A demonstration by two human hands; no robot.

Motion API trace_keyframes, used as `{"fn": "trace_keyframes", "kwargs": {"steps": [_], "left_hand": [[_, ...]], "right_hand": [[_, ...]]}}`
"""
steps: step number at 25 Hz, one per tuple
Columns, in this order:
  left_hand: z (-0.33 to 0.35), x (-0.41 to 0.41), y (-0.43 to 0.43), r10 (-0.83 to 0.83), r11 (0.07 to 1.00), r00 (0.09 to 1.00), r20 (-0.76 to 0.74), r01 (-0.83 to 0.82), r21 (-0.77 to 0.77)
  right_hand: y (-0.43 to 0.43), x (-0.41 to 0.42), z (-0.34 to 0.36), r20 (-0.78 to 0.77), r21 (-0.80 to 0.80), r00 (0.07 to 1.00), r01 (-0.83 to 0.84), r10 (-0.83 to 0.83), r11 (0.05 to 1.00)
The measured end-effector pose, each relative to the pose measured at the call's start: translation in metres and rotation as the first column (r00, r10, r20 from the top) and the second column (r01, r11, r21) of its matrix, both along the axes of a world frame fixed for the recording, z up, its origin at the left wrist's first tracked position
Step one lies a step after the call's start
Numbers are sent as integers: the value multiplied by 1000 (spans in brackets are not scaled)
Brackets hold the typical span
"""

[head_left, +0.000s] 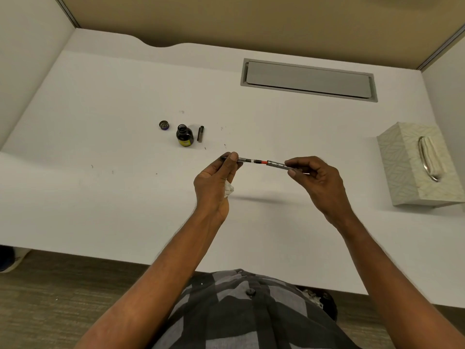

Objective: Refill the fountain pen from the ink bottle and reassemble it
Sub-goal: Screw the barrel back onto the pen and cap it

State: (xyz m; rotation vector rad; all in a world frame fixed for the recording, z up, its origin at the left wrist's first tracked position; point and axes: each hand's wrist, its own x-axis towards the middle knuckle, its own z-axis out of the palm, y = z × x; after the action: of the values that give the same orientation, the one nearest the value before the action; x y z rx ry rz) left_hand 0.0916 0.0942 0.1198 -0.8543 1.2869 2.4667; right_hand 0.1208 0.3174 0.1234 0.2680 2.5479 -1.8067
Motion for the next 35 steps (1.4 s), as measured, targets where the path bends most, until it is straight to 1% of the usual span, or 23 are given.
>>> {"fn": "trace_keyframes", "kwargs": {"steps": [3, 5, 9, 12, 15, 18, 22, 26, 31, 35], "left_hand": [[3, 9, 11, -14, 1000, 1000, -2, 14, 21], [5, 12, 18, -17, 1000, 1000, 9, 16, 26], [7, 16, 30, -34, 998, 999, 12, 33, 53], [9, 20, 36, -54, 995, 999, 0, 54, 83], [11, 23, 42, -81, 992, 997, -11, 81, 99], [10, 26, 46, -71, 991, 997, -24, 73, 112], [9, 29, 47, -78, 993, 997, -25, 80, 85], [10, 31, 45, -109, 993, 994, -5, 109, 51], [15, 33, 44, -72, 995, 997, -6, 72, 64], [18, 33, 43, -63, 995, 998, -10, 63, 72]], "right_hand": [[3, 7, 0, 10, -68, 1000, -5, 6, 998], [2, 12, 1, 17, -147, 1000, -6, 9, 989], [5, 18, -1, -15, -320, 1000, 5, -10, 947], [8, 22, -1, 3, -394, 998, 54, -58, 917], [8, 26, -1, 45, -391, 991, 133, -125, 911], [9, 31, -3, 64, -338, 985, 174, -162, 925], [9, 36, -6, 88, -261, 978, 205, -189, 943], [10, 41, -3, 91, -250, 979, 202, -184, 947], [14, 46, 1, 16, -314, 990, 135, -137, 940], [13, 48, 1, 5, -260, 987, 154, -159, 953]]}}
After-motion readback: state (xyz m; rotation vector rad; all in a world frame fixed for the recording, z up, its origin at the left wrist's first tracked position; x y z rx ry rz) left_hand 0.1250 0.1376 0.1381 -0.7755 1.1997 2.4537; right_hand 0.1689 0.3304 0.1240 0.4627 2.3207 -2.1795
